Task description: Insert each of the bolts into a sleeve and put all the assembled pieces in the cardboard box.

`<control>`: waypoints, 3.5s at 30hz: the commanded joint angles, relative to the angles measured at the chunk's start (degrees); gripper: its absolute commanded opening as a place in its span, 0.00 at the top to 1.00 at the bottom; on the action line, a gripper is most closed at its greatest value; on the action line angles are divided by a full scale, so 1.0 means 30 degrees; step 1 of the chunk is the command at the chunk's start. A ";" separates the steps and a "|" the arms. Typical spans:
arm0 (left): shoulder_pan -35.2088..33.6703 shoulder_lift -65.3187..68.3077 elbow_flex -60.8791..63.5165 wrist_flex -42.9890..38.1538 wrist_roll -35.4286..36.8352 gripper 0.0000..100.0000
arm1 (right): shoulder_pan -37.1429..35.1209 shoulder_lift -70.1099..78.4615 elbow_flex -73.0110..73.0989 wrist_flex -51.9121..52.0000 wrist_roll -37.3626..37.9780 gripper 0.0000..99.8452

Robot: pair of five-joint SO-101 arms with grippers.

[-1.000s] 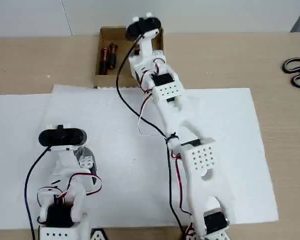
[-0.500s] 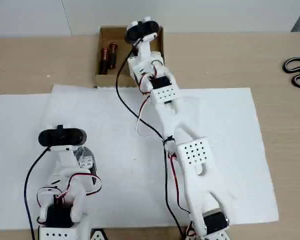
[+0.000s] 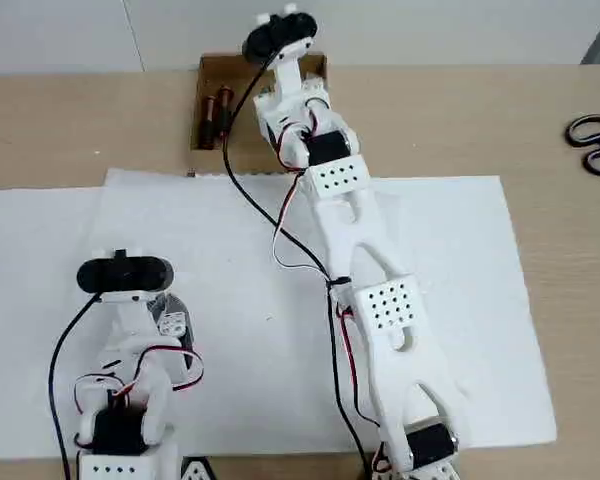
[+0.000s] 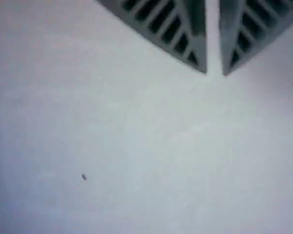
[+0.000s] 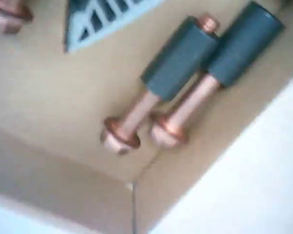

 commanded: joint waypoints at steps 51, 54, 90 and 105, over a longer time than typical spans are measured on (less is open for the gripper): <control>-0.1788 -0.0205 -0.0044 -0.0176 -0.0059 0.99 | 0.6139 -1.6542 0.7883 1.7275 -0.1524 1.00; -0.1788 -0.0205 -0.0044 -0.0176 -0.0059 0.99 | 0.6491 -1.8974 1.2513 1.7040 -0.1582 1.00; -0.1788 -0.0205 -0.0044 -0.0176 -0.0059 0.99 | 0.7018 -3.8637 4.6535 -0.0747 -0.3516 1.00; -0.1788 -0.0205 -0.0044 -0.0176 -0.0059 0.99 | 0.6930 -4.9714 5.6527 -0.5377 -0.3516 1.00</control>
